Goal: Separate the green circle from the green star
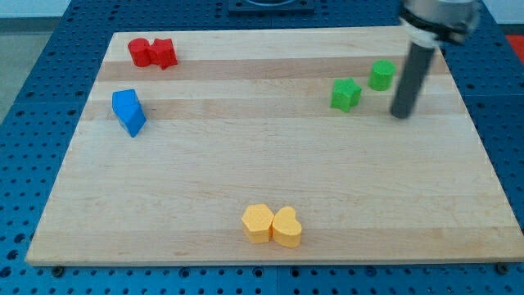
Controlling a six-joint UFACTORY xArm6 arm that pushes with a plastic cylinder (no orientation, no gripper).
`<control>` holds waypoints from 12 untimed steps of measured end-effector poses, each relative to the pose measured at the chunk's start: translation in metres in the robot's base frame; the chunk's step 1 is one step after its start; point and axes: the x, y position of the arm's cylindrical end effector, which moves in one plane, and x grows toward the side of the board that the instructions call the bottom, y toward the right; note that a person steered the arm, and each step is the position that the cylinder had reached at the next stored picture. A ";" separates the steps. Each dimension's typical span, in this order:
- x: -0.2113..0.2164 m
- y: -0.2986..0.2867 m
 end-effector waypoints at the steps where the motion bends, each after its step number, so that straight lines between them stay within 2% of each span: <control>1: 0.007 0.045; 2: -0.045 0.029; 6: -0.101 -0.091; 9: -0.081 -0.014; 11: -0.122 -0.018; 12: -0.122 -0.034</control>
